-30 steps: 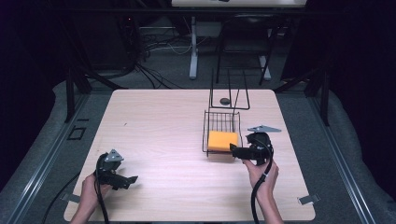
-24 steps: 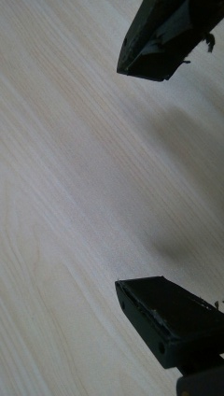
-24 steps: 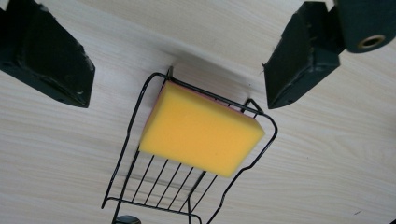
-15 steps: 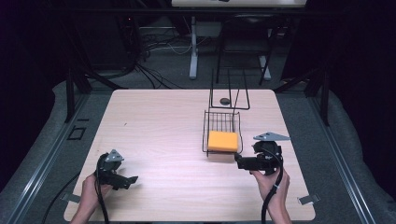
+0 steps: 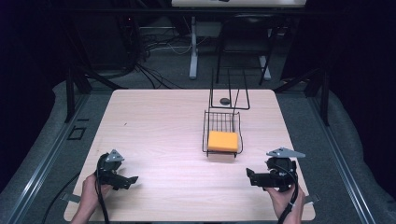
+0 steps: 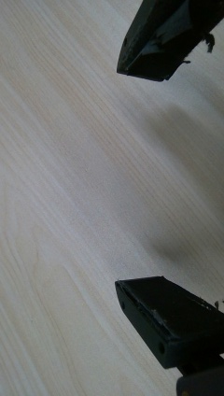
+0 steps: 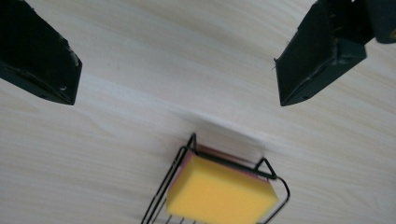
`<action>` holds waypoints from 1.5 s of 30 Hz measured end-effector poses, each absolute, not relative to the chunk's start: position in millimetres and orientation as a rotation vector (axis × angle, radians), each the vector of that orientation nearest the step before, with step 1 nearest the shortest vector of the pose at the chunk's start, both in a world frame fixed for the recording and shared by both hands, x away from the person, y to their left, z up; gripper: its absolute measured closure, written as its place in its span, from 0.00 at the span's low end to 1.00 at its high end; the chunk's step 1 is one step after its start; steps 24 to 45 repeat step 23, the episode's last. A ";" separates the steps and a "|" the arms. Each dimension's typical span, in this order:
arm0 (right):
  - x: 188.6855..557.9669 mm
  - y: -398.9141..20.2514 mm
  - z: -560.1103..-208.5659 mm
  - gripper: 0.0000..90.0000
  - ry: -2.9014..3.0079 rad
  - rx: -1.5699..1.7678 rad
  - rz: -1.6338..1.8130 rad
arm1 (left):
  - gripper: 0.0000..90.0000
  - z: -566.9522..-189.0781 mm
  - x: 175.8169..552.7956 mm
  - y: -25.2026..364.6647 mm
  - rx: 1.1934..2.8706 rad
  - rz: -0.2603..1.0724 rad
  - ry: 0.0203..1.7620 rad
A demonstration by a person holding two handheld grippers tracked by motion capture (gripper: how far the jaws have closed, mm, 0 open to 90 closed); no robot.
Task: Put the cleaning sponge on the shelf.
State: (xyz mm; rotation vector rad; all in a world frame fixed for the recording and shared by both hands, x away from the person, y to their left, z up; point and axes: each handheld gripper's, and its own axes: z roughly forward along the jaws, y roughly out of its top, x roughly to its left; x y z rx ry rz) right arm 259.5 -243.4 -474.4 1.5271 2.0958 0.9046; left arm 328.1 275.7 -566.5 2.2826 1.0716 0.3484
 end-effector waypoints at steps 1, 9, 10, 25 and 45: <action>257.1 -245.9 -477.2 0.00 2.103 1.530 0.893 | 0.00 -566.6 328.2 275.7 2.283 0.348 1.071; 243.9 -256.3 -501.3 0.00 2.145 1.560 0.822 | 0.00 -567.1 328.4 275.5 2.283 0.346 1.073; 243.3 -256.7 -504.4 0.00 2.146 1.569 0.815 | 0.00 -567.2 328.5 275.4 2.284 0.344 1.073; 244.5 -257.3 -524.6 0.00 2.228 1.581 0.749 | 0.00 -569.1 329.7 273.8 2.296 0.329 1.063; 244.5 -257.3 -524.6 0.00 2.228 1.581 0.749 | 0.00 -569.1 329.7 273.8 2.296 0.329 1.063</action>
